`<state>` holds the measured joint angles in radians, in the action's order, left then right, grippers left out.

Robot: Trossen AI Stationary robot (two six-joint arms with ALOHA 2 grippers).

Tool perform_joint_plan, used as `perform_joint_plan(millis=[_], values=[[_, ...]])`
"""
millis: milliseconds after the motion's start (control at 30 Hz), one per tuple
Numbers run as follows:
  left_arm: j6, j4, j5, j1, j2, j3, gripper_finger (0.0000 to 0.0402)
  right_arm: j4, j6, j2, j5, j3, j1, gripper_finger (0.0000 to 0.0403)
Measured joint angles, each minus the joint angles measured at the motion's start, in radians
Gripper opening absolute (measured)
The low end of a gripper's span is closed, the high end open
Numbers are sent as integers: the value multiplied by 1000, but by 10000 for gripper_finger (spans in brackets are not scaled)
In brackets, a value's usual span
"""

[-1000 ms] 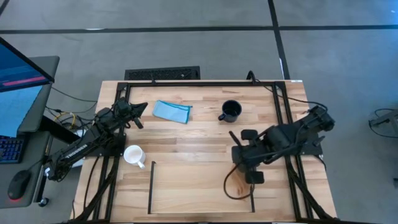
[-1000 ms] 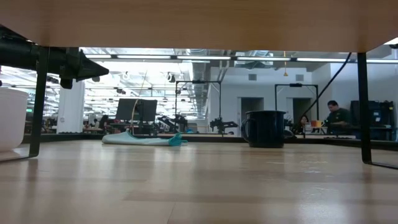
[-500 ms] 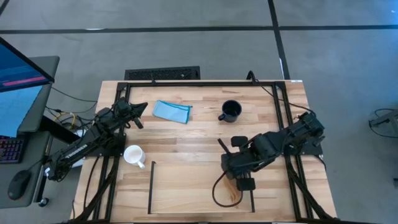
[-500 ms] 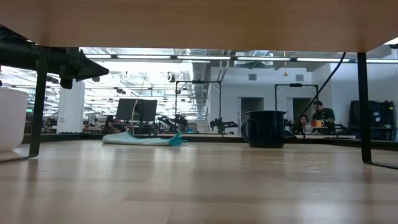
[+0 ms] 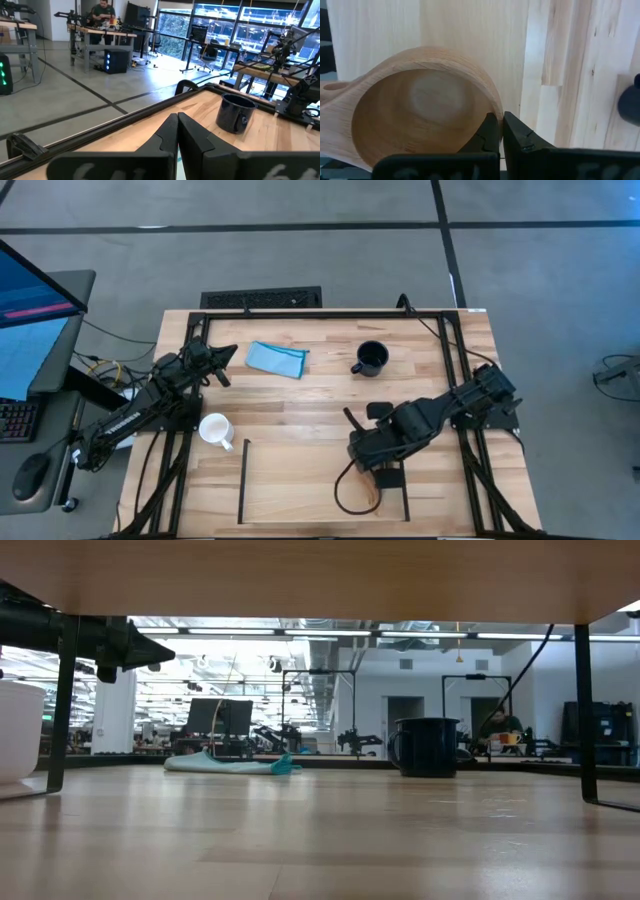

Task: Stack small to large cups/mugs on shelf
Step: Put the wooden brown mug on the shelf

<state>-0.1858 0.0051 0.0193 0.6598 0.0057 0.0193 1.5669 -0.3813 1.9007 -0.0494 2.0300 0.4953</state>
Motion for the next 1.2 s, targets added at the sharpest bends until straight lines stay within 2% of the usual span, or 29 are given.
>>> perform_joint_plan(millis=[533, 833, 1200], values=[[-17, 0, 1, 0, 17, 0, 0, 1, 31, 45, 0, -3, 0, 15], [-17, 0, 0, 0, 23, 0, 0, 6, 15, 52, 10, -9, 0, 75], [6, 0, 0, 0, 23, 0, 0, 5, 16, 53, 14, -10, 0, 86]])
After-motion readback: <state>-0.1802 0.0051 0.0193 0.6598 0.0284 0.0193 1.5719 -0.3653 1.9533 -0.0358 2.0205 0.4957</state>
